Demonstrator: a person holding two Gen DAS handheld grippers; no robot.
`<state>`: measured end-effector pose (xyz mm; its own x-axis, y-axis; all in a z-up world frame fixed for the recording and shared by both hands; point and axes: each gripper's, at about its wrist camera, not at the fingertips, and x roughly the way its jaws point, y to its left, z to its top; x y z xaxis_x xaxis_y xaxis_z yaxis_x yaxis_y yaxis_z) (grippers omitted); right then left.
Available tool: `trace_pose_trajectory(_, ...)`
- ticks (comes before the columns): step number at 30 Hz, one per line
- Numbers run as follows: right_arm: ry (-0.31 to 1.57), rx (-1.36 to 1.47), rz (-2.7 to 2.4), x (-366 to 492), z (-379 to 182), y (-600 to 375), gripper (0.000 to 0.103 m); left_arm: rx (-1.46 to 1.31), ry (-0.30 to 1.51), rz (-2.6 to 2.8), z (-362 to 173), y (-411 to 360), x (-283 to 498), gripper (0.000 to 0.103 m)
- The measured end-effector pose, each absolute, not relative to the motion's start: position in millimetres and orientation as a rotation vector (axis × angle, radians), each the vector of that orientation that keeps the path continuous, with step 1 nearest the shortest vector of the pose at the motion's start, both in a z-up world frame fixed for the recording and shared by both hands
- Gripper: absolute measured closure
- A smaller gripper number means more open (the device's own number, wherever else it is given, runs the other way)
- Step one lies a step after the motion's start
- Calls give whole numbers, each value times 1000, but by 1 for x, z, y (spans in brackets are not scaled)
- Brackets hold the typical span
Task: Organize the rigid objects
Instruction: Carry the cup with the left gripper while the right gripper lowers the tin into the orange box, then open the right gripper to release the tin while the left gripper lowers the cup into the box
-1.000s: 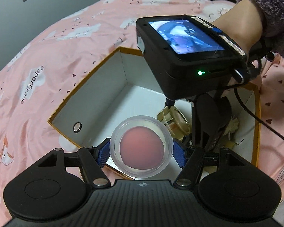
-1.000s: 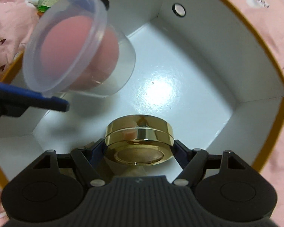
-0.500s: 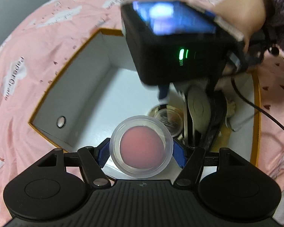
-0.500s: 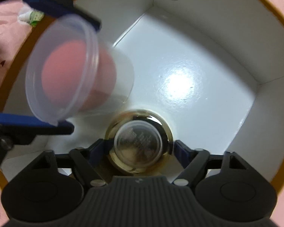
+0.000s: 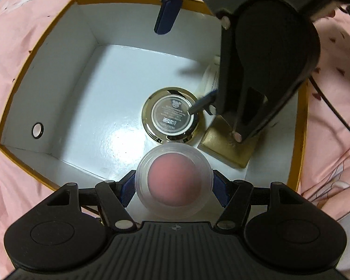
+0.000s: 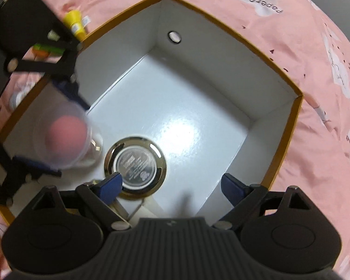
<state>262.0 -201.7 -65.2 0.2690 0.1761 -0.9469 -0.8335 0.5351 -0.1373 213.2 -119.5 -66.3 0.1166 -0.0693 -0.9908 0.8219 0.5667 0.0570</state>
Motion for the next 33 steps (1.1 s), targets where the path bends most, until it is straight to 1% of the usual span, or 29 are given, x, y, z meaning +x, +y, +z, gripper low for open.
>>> trace_pose_trajectory(4,1093,-773,793,251,-68,-199,13,714,1329,-821,-62,-123,213,26)
trace_pose_trajectory(6,1085,-789,788,244,-64,-199,13,749,1327,-852,-62,-126,206,26)
trace_pose_trajectory(10,1089,-774,784,243,-61,-198,13,834,1342,-838,-75,-135,207,26)
trace_pose_trajectory(13,1095,-766,780,244,-62,-196,13,856,1397,-867,-85,-140,207,26)
trace_pose_trajectory(16,1103,-763,777,245,-66,-197,13,833,1447,-869,-90,-139,215,26)
trace_pose_trajectory(20,1113,-766,776,242,-71,-199,13,794,1472,-918,-92,-137,219,25)
trace_pose_trajectory(22,1116,-769,773,242,-72,-199,13,787,1480,-927,-93,-136,219,22)
trace_pose_trajectory(24,1122,-769,773,242,-72,-198,13,775,1484,-918,-93,-135,218,22)
trace_pose_trajectory(26,1123,-773,775,241,-72,-197,13,761,1487,-922,-92,-133,218,19)
trace_pose_trajectory(27,1123,-776,776,240,-72,-196,13,754,1484,-926,-93,-132,215,15)
trace_pose_trajectory(28,1122,-782,780,239,-72,-195,13,751,1478,-925,-94,-131,213,13)
trace_pose_trajectory(33,1128,-807,785,236,-73,-188,13,729,1458,-923,-83,-125,212,13)
